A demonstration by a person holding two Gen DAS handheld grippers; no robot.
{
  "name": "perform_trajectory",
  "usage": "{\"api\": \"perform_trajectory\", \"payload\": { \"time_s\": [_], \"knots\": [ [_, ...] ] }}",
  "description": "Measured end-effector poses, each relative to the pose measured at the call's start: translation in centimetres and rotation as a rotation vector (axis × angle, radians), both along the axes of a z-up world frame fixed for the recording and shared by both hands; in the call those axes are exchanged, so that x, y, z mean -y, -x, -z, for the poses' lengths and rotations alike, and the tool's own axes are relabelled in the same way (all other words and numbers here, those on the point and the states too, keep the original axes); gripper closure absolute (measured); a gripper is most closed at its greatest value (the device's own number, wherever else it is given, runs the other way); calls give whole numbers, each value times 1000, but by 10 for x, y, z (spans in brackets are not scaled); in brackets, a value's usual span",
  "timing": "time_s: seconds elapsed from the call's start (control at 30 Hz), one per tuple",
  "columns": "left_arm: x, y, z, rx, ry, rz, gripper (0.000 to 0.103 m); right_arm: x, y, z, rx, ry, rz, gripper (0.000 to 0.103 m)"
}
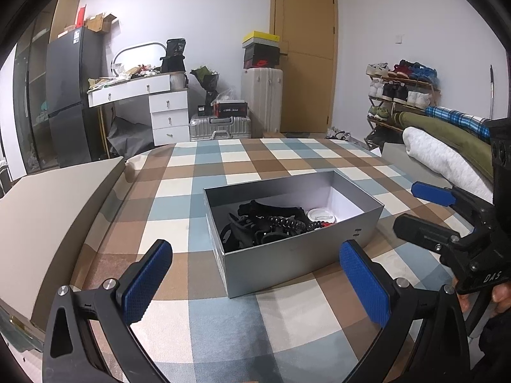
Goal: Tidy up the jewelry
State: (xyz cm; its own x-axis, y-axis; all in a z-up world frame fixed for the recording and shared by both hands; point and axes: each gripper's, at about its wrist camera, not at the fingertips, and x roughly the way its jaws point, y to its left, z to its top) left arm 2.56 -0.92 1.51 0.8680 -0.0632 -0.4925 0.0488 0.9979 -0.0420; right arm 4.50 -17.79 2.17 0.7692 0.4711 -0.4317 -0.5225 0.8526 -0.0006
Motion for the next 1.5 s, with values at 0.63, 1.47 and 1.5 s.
{"api": "perform_trajectory", "payload": {
  "time_s": [0.63, 1.47, 1.5],
  "knots": [
    [0, 1, 1, -1, -5, 2, 1, 4, 1, -2, 13, -8, 0, 0],
    [-1, 3, -2, 1, 8, 14, 1, 3, 1, -1, 12, -6, -2, 0],
    [-1, 2, -2, 0, 9, 13, 1, 3, 1, -1, 11, -6, -1, 0]
  ]
}}
